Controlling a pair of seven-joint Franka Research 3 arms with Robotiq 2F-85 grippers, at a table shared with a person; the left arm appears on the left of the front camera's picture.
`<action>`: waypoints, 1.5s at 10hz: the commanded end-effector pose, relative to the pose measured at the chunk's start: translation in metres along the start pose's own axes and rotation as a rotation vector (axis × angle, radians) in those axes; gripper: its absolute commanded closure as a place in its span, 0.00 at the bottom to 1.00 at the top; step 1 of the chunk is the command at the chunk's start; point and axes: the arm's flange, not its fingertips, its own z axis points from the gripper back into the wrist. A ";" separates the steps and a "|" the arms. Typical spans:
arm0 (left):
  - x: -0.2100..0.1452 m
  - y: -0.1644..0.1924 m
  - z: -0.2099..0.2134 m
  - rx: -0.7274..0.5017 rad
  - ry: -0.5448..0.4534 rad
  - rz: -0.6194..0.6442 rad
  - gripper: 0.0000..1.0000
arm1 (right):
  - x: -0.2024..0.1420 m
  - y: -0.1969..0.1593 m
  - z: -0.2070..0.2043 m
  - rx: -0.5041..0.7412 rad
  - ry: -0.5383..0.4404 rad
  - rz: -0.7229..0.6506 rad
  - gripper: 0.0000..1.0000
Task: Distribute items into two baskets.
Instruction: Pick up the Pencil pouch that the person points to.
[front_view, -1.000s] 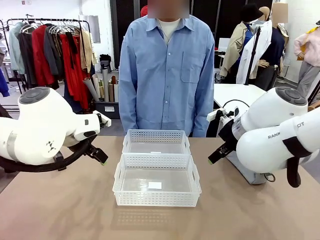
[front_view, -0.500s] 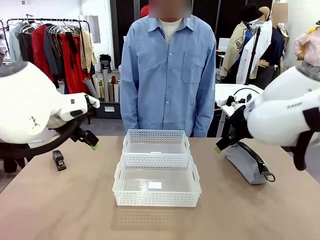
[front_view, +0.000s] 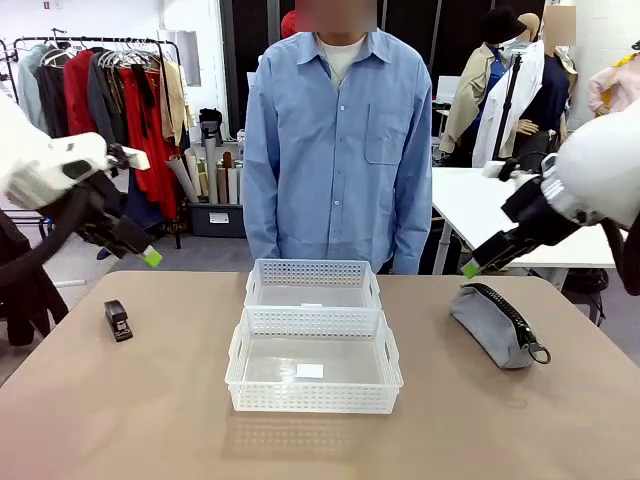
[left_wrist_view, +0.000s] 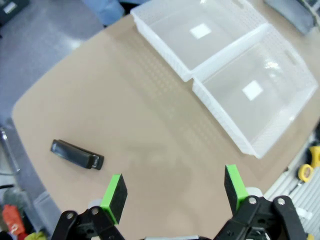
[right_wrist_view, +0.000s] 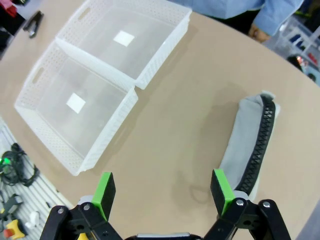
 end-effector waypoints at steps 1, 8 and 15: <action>-0.008 0.023 0.018 -0.078 -0.016 0.007 0.00 | -0.011 -0.026 0.019 0.071 -0.064 -0.040 0.00; -0.073 0.056 0.098 -0.052 -0.140 0.112 0.00 | -0.053 -0.080 0.095 0.093 -0.126 -0.099 0.00; -0.106 0.092 0.114 -0.041 -0.195 0.156 0.00 | -0.093 -0.107 0.132 0.116 -0.251 -0.131 0.00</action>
